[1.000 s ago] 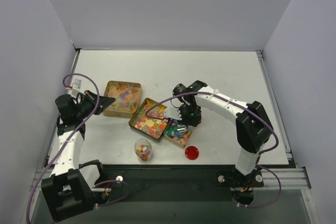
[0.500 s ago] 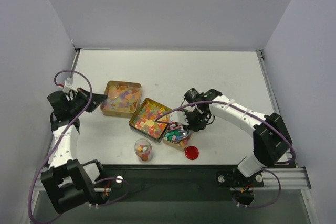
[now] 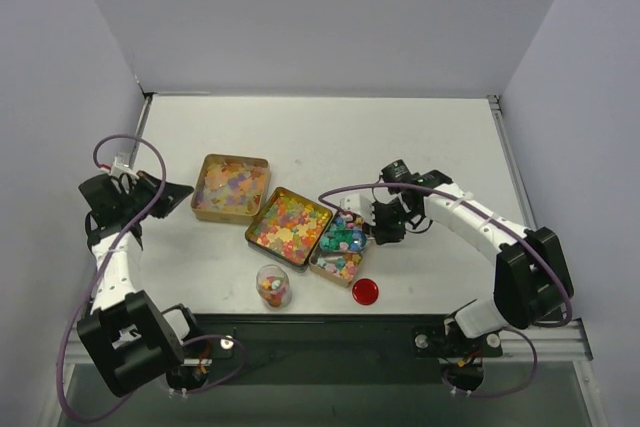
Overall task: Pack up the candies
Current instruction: Scoop the fake candies from the storage box, then place the fake candies in the packing bottle.
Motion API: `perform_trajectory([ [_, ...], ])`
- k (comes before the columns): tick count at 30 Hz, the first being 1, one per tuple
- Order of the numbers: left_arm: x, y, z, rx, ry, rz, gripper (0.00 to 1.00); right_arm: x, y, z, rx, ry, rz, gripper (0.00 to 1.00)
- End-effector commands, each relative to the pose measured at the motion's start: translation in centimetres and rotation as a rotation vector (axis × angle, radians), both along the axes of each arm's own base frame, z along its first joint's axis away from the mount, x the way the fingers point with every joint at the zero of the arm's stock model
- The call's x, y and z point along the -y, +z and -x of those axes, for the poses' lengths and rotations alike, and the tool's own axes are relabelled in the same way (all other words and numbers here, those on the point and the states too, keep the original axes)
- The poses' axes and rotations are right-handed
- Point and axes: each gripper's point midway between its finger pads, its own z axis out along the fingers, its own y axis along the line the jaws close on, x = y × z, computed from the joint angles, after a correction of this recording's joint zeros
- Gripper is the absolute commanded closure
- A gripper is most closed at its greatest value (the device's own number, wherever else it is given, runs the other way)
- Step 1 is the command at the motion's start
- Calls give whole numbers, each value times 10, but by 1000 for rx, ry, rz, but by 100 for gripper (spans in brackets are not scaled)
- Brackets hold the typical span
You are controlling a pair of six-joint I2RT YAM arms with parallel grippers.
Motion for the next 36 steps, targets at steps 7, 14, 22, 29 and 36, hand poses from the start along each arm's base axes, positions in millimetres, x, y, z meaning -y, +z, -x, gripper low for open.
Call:
perform_trajectory([
  [7, -16, 13, -9, 47, 7, -50, 97, -16, 36, 14, 48, -16, -192, 100],
  [14, -14, 25, -16, 90, 26, 10, 97, -27, 90, 23, 77, -18, -236, 100],
  [22, -9, 42, -22, 145, 4, 20, 97, -72, 125, 29, 160, 72, -255, 100],
  [29, -1, 45, -17, 169, -33, -32, 97, -84, 142, 45, 226, 331, -40, 100],
  [36, 4, 46, -8, 205, -36, -52, 97, -103, 150, 52, 248, 465, 30, 100],
])
